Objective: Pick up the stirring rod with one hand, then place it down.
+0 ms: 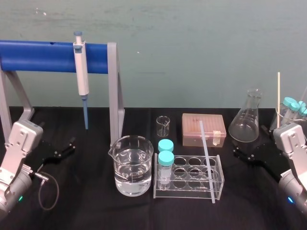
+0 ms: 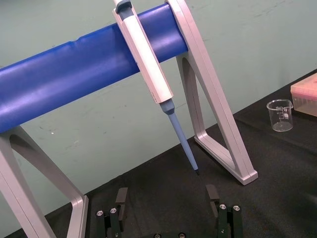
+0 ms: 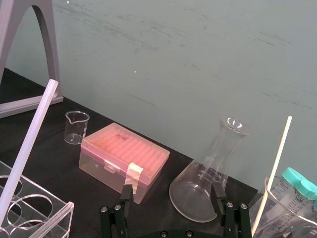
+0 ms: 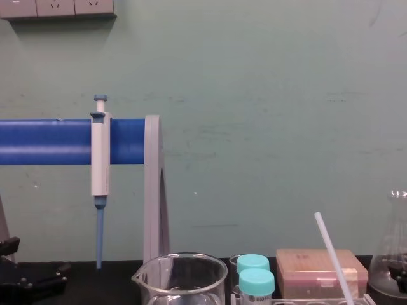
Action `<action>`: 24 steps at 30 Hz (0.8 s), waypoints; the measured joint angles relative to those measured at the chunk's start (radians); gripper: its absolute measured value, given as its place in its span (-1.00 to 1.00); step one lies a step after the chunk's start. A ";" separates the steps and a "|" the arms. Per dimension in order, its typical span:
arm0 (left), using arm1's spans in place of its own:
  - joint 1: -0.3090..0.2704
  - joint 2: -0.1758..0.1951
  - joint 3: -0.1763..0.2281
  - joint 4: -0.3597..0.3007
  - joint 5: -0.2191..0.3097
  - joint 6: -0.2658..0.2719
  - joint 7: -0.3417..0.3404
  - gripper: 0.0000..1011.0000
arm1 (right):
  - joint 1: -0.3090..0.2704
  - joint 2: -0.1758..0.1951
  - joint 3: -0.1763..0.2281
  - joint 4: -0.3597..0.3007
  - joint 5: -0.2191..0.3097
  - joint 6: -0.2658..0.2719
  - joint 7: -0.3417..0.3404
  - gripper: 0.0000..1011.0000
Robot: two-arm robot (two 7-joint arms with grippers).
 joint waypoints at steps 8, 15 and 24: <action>0.000 0.000 0.000 0.000 0.000 0.000 0.000 0.98 | 0.000 0.000 0.000 0.000 0.000 0.000 0.000 0.98; 0.000 0.000 0.000 0.000 0.000 0.000 0.000 0.98 | 0.000 0.000 0.000 0.000 0.000 0.000 0.000 0.98; 0.000 0.000 0.000 0.000 0.000 0.000 0.000 0.98 | 0.000 0.000 0.000 0.000 0.000 0.000 0.000 0.98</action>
